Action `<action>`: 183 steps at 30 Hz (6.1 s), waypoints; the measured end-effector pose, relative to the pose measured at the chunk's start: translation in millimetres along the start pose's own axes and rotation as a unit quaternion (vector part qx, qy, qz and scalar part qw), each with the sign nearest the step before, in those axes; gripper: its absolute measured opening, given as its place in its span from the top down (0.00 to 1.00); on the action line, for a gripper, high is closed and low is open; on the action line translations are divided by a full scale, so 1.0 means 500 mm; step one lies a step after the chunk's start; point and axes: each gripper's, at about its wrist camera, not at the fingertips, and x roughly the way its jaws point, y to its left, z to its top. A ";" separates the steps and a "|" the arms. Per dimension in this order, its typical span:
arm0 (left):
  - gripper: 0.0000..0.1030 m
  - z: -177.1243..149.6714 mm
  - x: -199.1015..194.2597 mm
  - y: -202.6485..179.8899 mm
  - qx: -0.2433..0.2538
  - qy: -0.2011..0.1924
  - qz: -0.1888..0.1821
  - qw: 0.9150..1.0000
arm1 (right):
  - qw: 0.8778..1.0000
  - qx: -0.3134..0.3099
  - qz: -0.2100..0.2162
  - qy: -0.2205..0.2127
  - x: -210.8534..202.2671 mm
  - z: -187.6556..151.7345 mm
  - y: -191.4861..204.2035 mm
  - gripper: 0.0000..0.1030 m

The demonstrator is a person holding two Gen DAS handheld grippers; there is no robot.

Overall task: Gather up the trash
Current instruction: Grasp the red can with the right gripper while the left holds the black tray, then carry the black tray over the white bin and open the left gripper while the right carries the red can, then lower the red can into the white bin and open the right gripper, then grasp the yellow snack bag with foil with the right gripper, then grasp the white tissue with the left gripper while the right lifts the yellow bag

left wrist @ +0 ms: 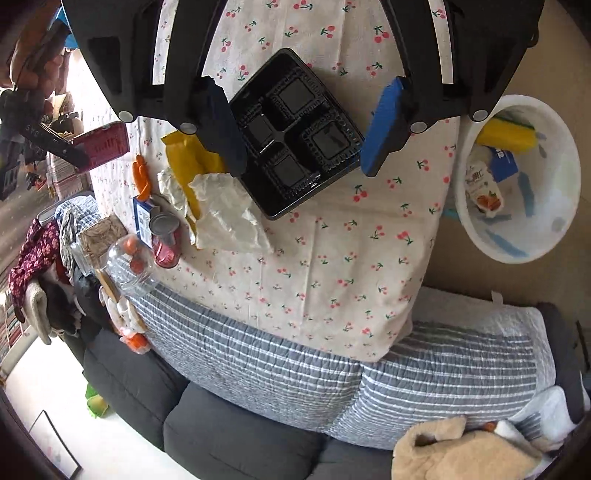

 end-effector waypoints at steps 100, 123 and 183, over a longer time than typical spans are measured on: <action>0.08 -0.095 -0.175 0.492 -0.051 0.008 0.212 0.976 | 0.970 -0.214 0.101 0.055 0.296 -0.135 0.802 0.45; 0.00 -0.081 -0.139 0.359 -0.011 0.011 0.153 0.988 | 0.979 -0.198 0.054 -0.005 0.149 -0.098 0.594 0.01; 0.00 -0.065 0.035 0.073 0.075 0.080 0.117 0.987 | 0.985 -0.079 0.066 0.142 0.152 -0.120 0.196 0.92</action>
